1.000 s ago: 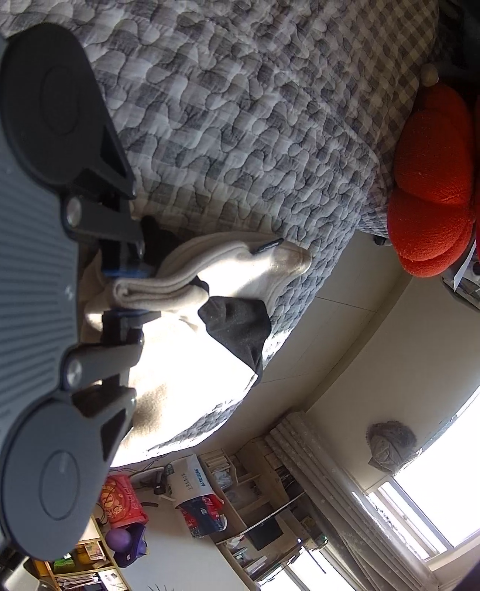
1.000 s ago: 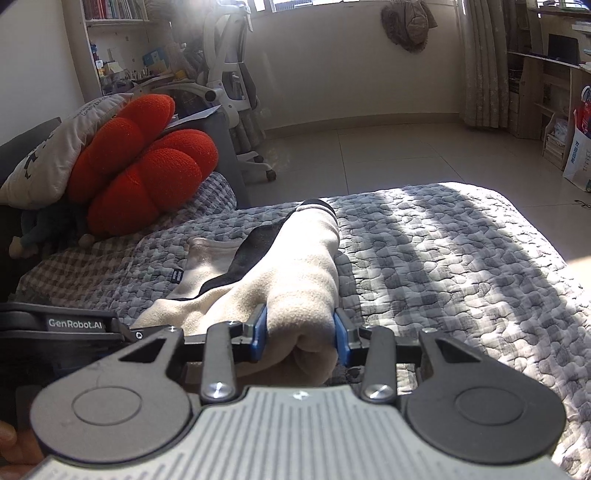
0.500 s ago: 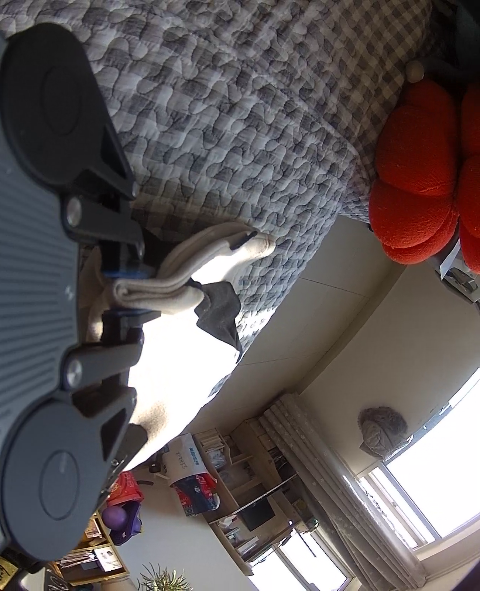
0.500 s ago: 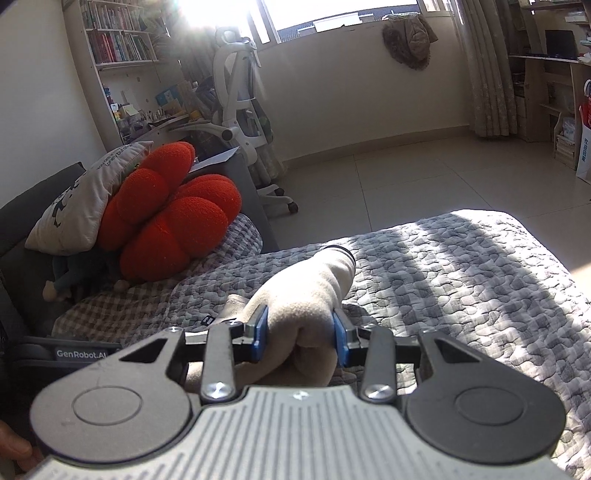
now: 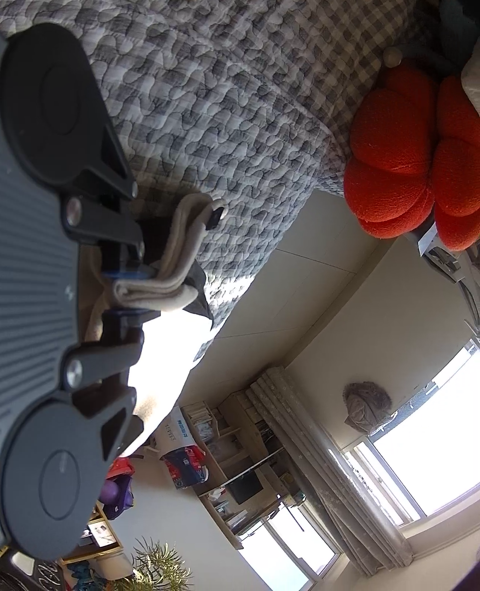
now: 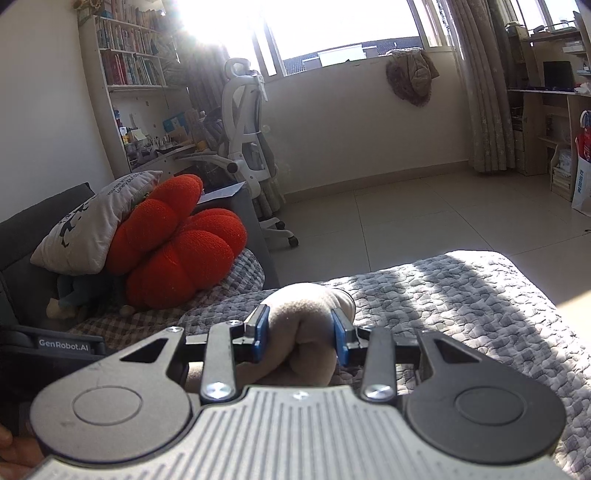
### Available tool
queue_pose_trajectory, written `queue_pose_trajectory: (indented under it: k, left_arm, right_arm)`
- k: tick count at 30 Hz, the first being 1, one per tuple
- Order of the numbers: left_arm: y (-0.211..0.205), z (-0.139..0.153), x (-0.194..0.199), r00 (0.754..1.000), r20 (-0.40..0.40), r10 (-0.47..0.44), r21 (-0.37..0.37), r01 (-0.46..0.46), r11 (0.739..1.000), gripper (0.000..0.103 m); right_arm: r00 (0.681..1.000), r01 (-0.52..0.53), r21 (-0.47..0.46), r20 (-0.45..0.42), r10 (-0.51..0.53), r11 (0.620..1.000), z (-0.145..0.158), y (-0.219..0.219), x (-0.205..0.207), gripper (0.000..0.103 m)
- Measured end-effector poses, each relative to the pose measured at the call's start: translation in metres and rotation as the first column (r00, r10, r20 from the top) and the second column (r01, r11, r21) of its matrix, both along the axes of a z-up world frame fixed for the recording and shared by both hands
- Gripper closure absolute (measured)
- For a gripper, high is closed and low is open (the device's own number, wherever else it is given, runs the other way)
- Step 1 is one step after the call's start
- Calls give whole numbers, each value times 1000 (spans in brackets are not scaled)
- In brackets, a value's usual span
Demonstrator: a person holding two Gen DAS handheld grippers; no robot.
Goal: Fold clothes
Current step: 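Lift the folded bundle with both grippers and carry it toward the sofa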
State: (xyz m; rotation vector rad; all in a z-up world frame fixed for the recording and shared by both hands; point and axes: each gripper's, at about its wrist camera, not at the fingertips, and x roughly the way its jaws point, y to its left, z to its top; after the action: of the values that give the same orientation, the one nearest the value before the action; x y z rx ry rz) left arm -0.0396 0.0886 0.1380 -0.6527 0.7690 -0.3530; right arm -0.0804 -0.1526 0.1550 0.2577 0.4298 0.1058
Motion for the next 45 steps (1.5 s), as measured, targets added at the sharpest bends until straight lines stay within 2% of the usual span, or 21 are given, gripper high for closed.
queue_pose_trajectory:
  k: [5,13,19,22,25,29,34,36,38,41,43,45]
  left_arm:
    - [3,17,-5,998,56,-20,-10,21,1000,90]
    - [9,18,3,999,36,-28,-12,29,1000,90]
    - [30,37,-6,996,88,-19,-66,25,998,90]
    - [40,42,-11,995,102,-20,-50,25,998,90]
    - [58,40,-6,997,73,2,-34,0,999,89]
    - [106,42,7,996,37,86,-15,-85,996,89]
    - [186,72,11,975,72,211,40,-214,976,89]
    - [222,93,9,961,111,252,50,-259,965,89]
    - [259,116,-3,941,185,285,71,-302,951,89]
    - [311,143,-24,901,294,318,107,-362,926,89]
    - [337,128,-38,891,319,322,167,-387,907,89]
    - [360,90,-48,902,275,332,259,-402,878,89]
  right_arm:
    - [999,-7,20,37,6,1000,13,-6,-6,64]
    - [999,-18,25,39,17,1000,17,-1,-3,64]
    - [994,-47,36,98,44,998,35,9,-9,65]
    - [992,-71,47,107,66,996,39,14,-9,65]
    - [991,-99,47,93,94,994,35,27,0,65]
    - [987,-149,24,68,147,989,30,73,21,65]
    - [967,-241,8,86,239,970,50,159,53,66]
    - [954,-278,24,120,273,960,68,196,63,66]
    - [935,-317,50,183,303,947,83,228,61,66]
    - [910,-362,104,255,327,927,86,277,41,66]
    - [908,-381,138,240,343,914,67,307,26,66]
    - [910,-411,160,134,393,897,22,349,11,66]
